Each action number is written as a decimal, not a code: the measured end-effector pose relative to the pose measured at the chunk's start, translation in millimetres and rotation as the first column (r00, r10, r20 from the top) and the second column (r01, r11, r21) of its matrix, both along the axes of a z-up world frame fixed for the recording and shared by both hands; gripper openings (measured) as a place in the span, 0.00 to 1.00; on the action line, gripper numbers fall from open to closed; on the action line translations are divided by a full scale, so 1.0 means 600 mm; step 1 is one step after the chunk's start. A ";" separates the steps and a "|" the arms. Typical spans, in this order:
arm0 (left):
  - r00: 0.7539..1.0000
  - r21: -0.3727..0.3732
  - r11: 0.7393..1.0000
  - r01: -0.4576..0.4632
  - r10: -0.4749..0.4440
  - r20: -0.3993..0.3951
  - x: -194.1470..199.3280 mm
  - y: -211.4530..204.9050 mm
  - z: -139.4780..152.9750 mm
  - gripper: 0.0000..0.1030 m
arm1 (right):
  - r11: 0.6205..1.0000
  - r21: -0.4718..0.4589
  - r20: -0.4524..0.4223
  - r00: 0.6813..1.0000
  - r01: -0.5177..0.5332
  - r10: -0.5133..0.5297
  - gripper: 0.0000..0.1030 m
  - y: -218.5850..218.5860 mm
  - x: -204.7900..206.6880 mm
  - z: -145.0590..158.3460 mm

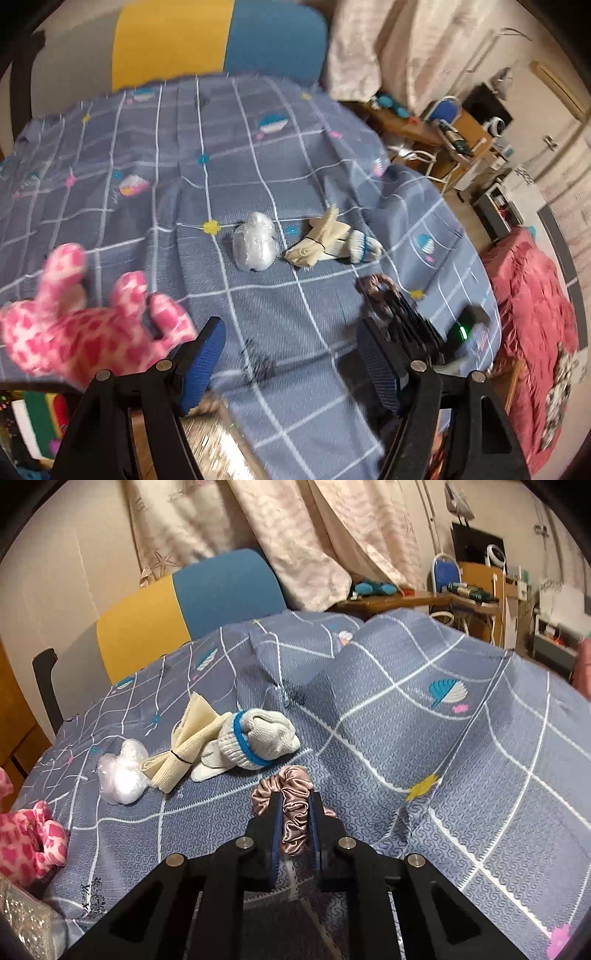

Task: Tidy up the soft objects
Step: 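Grasp the white plastic bag with the left gripper while the right grasps the brown scrunchie, then lift the white plastic bag with the left gripper and carry it over the gold tray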

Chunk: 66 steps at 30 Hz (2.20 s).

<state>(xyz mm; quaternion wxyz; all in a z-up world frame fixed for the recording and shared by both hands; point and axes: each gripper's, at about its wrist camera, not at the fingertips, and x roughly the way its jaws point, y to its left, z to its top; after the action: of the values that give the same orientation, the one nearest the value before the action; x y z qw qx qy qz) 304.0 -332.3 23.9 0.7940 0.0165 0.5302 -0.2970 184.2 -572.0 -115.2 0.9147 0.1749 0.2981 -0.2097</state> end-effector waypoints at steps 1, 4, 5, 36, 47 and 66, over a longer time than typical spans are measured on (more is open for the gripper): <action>1.000 0.001 1.000 -0.001 0.001 -0.024 0.013 -0.010 -0.011 0.72 | 1.000 -0.009 0.000 1.000 -0.001 0.001 0.13 0.004 -0.001 0.002; 0.996 0.036 0.999 -0.010 0.013 -0.086 0.061 -0.046 -0.055 0.73 | 1.000 -0.029 -0.011 1.000 -0.008 0.008 0.13 0.008 0.008 0.003; 0.995 0.067 0.998 0.000 0.007 -0.101 0.076 -0.060 -0.072 0.73 | 1.000 -0.029 -0.017 1.000 -0.011 0.010 0.13 0.006 0.012 0.000; 0.998 0.092 0.995 -0.047 0.043 0.036 0.141 -0.109 -0.125 0.36 | 0.998 0.045 -0.051 0.998 0.042 -0.040 0.13 -0.021 0.017 -0.032; 0.992 -0.137 0.985 0.107 -0.096 0.088 -0.033 0.042 0.048 0.36 | 0.998 0.009 -0.079 0.995 0.055 -0.054 0.13 -0.013 0.023 -0.028; 0.947 -0.182 0.936 -0.300 0.315 0.058 -0.162 0.532 0.006 0.36 | 0.991 -0.119 -0.158 0.985 0.056 -0.075 0.13 0.018 0.037 -0.021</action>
<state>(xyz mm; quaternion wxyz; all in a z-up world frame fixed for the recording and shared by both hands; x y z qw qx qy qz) 206.7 -13.1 27.3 0.8513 -0.1223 0.4640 -0.2125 206.3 -560.9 -127.7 0.8885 0.1147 0.3530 -0.2699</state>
